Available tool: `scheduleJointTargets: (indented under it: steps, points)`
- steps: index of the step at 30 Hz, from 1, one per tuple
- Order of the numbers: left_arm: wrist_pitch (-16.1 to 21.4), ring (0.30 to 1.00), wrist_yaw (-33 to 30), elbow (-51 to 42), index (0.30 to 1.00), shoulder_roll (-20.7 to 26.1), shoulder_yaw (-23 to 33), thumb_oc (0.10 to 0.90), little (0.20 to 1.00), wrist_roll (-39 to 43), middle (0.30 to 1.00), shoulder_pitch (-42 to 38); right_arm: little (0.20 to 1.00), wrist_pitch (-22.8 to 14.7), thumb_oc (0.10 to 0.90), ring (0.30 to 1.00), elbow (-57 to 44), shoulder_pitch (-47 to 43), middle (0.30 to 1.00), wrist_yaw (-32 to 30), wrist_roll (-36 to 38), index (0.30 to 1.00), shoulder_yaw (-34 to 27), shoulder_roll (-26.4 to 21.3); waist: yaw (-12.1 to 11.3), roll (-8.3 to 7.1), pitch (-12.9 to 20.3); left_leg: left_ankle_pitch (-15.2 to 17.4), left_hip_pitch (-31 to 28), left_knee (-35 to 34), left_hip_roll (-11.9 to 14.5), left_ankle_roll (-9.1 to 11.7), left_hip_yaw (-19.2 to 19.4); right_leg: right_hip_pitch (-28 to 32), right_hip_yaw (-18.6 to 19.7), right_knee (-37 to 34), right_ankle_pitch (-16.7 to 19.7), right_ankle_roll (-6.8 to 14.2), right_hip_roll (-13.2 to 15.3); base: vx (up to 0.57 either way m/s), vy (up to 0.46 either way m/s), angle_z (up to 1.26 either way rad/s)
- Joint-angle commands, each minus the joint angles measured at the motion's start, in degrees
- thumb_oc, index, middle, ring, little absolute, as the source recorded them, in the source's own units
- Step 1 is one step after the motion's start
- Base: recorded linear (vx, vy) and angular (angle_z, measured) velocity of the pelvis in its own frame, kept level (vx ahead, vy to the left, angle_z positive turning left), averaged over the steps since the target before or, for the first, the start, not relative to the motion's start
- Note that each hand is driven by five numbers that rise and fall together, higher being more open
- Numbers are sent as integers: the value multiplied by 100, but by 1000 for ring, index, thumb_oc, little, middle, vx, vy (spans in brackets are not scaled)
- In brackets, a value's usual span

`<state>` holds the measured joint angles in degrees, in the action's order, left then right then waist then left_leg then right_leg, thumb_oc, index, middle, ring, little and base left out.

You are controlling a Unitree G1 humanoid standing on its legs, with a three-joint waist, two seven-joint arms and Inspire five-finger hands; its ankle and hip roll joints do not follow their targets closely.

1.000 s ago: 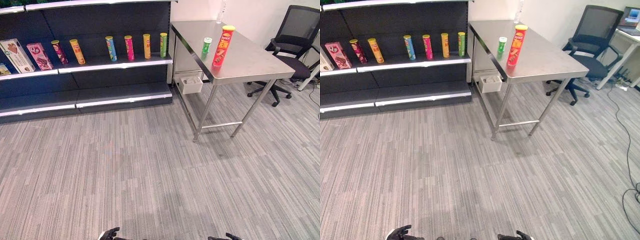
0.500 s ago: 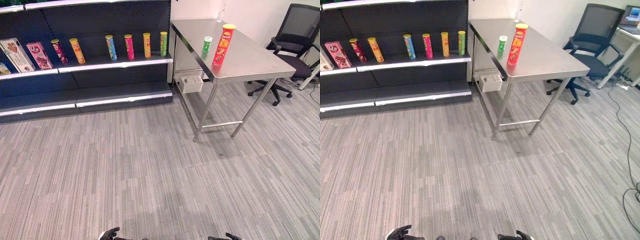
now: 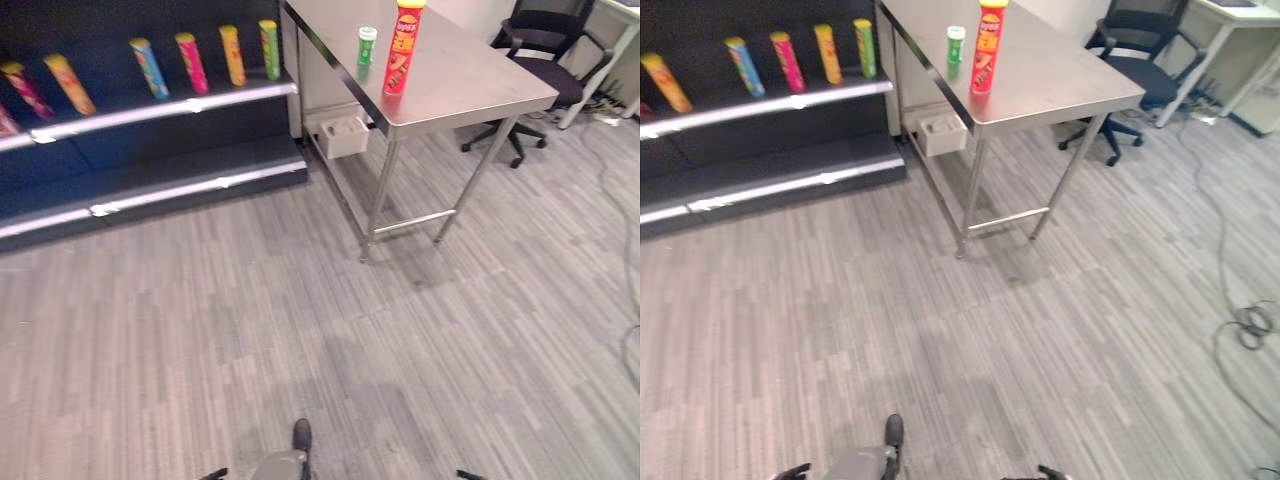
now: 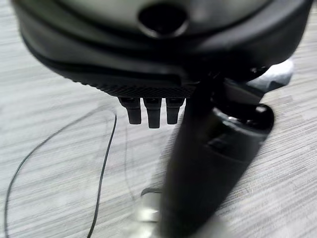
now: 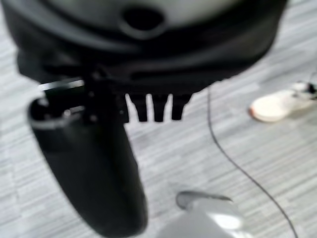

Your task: Put the goods on the table back onto the shelves and tidy them up.

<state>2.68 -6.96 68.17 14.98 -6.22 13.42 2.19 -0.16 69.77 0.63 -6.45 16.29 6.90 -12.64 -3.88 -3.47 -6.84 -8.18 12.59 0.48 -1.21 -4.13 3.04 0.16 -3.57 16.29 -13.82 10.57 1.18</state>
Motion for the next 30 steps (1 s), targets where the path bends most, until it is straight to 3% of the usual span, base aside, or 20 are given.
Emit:
scheduleJointTargets:
  steps: [1, 11, 12, 13, 15, 17, 18, 20, 21, 22, 23, 24, 25, 26, 27, 28, 30]
  points:
    - [250, 900, -33, -224, 900, -43, 16, 800, 900, 8, 900, -432, 900, -322, 800, 900, -542, -526, 900, -10, -11, 900, -120, -328, -193, -69, -139, 455, 26, 16, -43, 645, -345, 557, 355, -744, 1884, 384, 674, 98, 64, 8]
    - [231, 900, -26, -37, 900, -49, 10, 800, 900, -194, 900, -399, 900, -304, 800, 900, -428, -423, 900, 19, -67, 900, -203, -308, -199, -180, -8, 641, -113, -100, -227, 572, -430, 576, 364, -734, 2429, 443, 733, 62, 39, 13]
    - [205, 900, 15, -11, 900, -41, 19, 800, 900, -206, 900, -433, 900, -301, 800, 900, -392, -413, 900, 22, -50, 900, -250, -313, -191, -147, -38, 757, -145, 5, -255, 484, -494, 367, 399, -94, 2566, 443, 757, 48, 79, 11]
    - [205, 900, 15, -10, 900, -41, 19, 800, 900, -206, 900, -434, 900, -302, 800, 900, -392, -414, 900, 22, -50, 900, -250, -314, -193, -149, -36, 761, -137, 13, -256, 484, -491, 357, 403, -82, 2559, 443, 759, 122, 200, 11]
    - [174, 900, 19, -40, 900, -7, 29, 800, 900, -196, 900, -488, 900, -305, 800, 900, -407, -405, 900, 11, -35, 900, -289, -320, -69, 49, -224, 909, -366, 135, -204, 309, -604, -252, 373, 1374, 3043, 302, 795, 122, 217, 14]
    - [168, 900, 26, -102, 900, 15, 2, 800, 900, -174, 900, -533, 900, -313, 800, 900, -432, -388, 900, -5, -1, 900, -291, -306, 24, 255, -370, 952, -652, 83, -77, 238, -707, -777, 297, 2166, 2864, 119, 699, 140, 162, 18]
    - [171, 900, 39, -119, 900, 2, -25, 800, 900, -164, 900, -545, 900, -327, 800, 900, -417, -363, 900, -19, 15, 900, -283, -299, 66, 304, -494, 991, -857, 86, -59, 218, -743, -1033, 175, 2431, 2535, 45, 728, 169, 115, 1]
    - [177, 900, 43, -150, 900, 5, -26, 800, 900, -144, 900, -548, 900, -327, 800, 900, -404, -338, 900, -16, 27, 900, -282, -294, 105, 332, -534, 997, -942, 113, -47, 219, -757, -1181, 37, 2375, 2403, 10, 759, 157, 43, -2]
    - [198, 900, 44, -190, 900, 20, -56, 800, 900, -91, 900, -583, 900, -324, 800, 900, -393, -309, 900, -15, 44, 900, -289, -294, 173, 333, -577, 1031, -1155, 37, -54, 262, -750, -1420, -287, 1788, 2024, -30, 822, 144, 4, 9]
    - [198, 900, 44, -190, 900, 20, -56, 800, 900, -90, 900, -581, 900, -324, 800, 900, -394, -307, 900, -15, 44, 900, -288, -294, 190, 333, -600, 1036, -1189, 26, -54, 265, -767, -1383, -307, 1792, 2004, -34, 827, 255, -25, 9]
    - [210, 900, 53, -186, 900, 22, -113, 800, 900, -83, 900, -633, 900, -328, 800, 900, -415, -309, 900, -18, 111, 900, -312, -303, 303, 274, -656, 1110, -1331, -20, -112, 328, -825, -1589, -473, 992, 1893, 42, 767, 182, -63, 14]
    - [211, 900, 60, -178, 900, 12, -129, 800, 900, -93, 900, -667, 900, -325, 800, 900, -418, -306, 900, -23, 153, 900, -316, -313, 378, 245, -707, 1162, -1424, -31, -153, 364, -887, -1668, -530, 519, 1898, 100, 712, 185, -61, 16]
    - [211, 900, 61, -177, 900, 10, -128, 800, 900, -93, 900, -667, 900, -325, 800, 900, -417, -305, 900, -23, 154, 900, -315, -315, 390, 263, -728, 1176, -1456, -35, -133, 370, -903, -1622, -554, 498, 1894, 97, 697, 222, -72, 36]
    - [224, 900, 65, -139, 900, -34, -189, 800, 900, -157, 900, -717, 900, -326, 800, 900, -397, -272, 900, -28, 191, 900, -312, -317, 522, 194, -753, 1290, -1618, -40, -220, 438, -1025, -1763, -569, -379, 1947, 215, 576, 167, -49, 40]
    - [226, 900, 65, -137, 900, -37, -190, 800, 900, -158, 900, -716, 900, -326, 800, 900, -397, -270, 900, -28, 191, 900, -312, -321, 529, 219, -768, 1308, -1648, -46, -192, 445, -1036, -1718, -592, -407, 1948, 210, 551, 345, -82, 64]
    - [242, 900, 68, -100, 900, -79, -207, 800, 900, -259, 900, -741, 900, -320, 800, 900, -375, -224, 900, -37, 182, 900, -309, -335, 645, 157, -763, 1435, -1817, -45, -302, 471, -1203, -1859, -459, -1120, 2036, 322, 378, 291, -48, 57]
    - [254, 900, 79, -71, 900, -106, -220, 800, 900, -308, 900, -744, 900, -311, 800, 900, -351, -198, 900, -45, 173, 900, -314, -352, 692, 159, -774, 1520, -1922, -36, -323, 475, -1303, -1911, -425, -1412, 2097, 359, 251, 292, -45, 57]
